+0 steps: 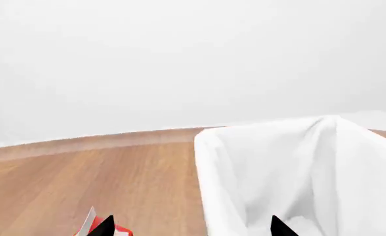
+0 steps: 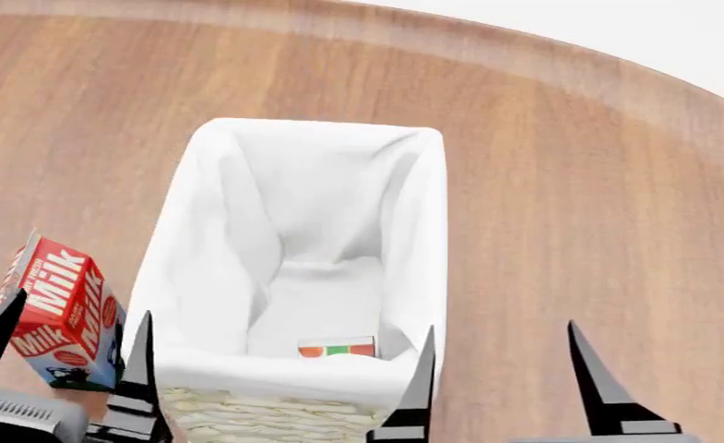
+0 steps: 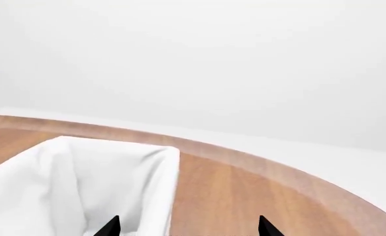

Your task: Pick up the tomato sauce, and put it in the basket.

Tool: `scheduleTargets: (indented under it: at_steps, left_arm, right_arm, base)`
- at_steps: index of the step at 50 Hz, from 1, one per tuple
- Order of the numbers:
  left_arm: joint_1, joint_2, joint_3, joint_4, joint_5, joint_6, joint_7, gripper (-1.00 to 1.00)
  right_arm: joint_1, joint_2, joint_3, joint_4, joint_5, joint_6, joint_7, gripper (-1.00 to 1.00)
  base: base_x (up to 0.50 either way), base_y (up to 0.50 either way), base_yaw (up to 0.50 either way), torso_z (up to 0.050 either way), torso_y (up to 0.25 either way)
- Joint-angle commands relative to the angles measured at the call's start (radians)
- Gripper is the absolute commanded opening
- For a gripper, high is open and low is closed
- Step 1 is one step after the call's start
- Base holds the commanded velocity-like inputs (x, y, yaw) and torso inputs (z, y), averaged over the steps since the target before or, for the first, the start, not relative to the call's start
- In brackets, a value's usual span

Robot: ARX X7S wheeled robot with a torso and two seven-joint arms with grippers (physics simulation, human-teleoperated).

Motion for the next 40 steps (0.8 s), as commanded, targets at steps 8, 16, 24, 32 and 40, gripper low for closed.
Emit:
scheduleTargets:
  at_steps: [8, 16, 24, 32, 40]
  left_arm:
    - [0.208, -0.050, -0.025, -0.010, 0.095, 0.217, -0.142, 1.00]
    - [0.218, -0.065, -0.030, -0.006, 0.114, 0.225, -0.152, 1.00]
    - [0.229, -0.053, -0.033, -0.017, 0.106, 0.236, -0.152, 1.00]
    - [0.227, -0.052, -0.038, -0.018, 0.093, 0.238, -0.147, 1.00]
    - [0.230, -0.049, -0.048, -0.030, 0.089, 0.246, -0.150, 1.00]
  right_arm:
    - [0.009, -0.007, -0.026, 0.022, -0.010, -0.004, 0.000, 1.00]
    - [0.006, -0.009, -0.025, 0.051, -0.010, -0.028, -0.006, 1.00]
    - [0.001, -0.017, -0.033, 0.101, -0.013, -0.064, -0.019, 1.00]
    - [-0.003, -0.010, -0.022, 0.113, -0.008, -0.072, -0.019, 1.00]
    - [0.001, -0.014, -0.029, 0.121, -0.010, -0.062, -0.013, 1.00]
  base:
    - [0.00, 0.00, 0.00, 0.000, 0.000]
    - [0.00, 0.00, 0.00, 0.000, 0.000]
    - [0.00, 0.00, 0.00, 0.000, 0.000]
    - [0.00, 0.00, 0.00, 0.000, 0.000]
    - [0.00, 0.00, 0.00, 0.000, 0.000]
